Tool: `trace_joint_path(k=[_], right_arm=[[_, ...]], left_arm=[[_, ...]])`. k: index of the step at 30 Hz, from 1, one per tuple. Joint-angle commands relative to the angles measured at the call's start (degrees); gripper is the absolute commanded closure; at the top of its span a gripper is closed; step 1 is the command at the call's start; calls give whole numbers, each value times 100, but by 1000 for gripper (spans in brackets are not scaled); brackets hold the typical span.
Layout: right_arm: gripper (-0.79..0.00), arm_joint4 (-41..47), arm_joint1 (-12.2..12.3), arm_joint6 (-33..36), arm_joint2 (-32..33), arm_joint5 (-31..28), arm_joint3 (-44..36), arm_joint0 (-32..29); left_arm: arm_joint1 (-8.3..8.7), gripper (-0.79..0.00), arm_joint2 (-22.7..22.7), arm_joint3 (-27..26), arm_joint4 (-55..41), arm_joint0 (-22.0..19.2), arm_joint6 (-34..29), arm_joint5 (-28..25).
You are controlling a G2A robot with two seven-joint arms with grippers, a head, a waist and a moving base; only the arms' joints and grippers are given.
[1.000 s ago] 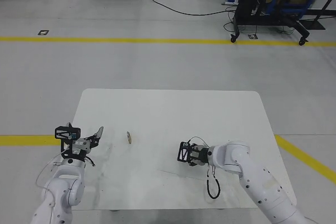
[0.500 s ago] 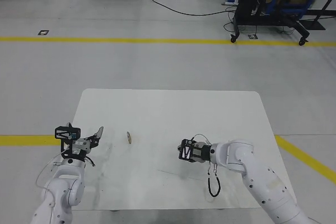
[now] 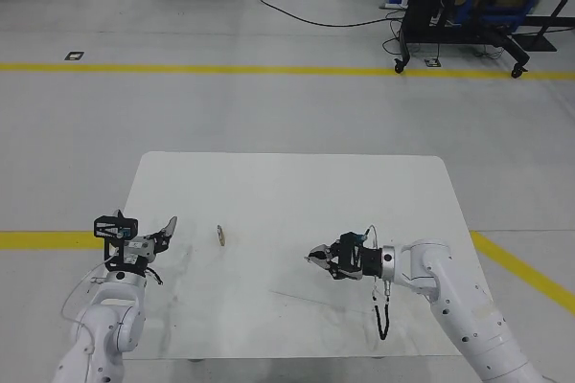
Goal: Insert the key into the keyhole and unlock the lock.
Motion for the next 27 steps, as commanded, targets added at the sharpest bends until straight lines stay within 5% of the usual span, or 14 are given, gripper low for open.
trace_joint_path(k=[1,14,22,27], right_arm=[[0,1,0,-1,0,0,1,0],[0,2717,129,-760,-301,0,299,124],[0,2793,141,-756,-306,0,307,128],[0,2793,141,-756,-306,0,307,128]], left_arm=[[0,-785,0,0,0,0,0,0],[0,-785,0,0,0,0,0,0],[-9,-785,-29,-3,-206,-12,60,-29],[-38,-785,-185,-191,-1817,15,241,-1011]])
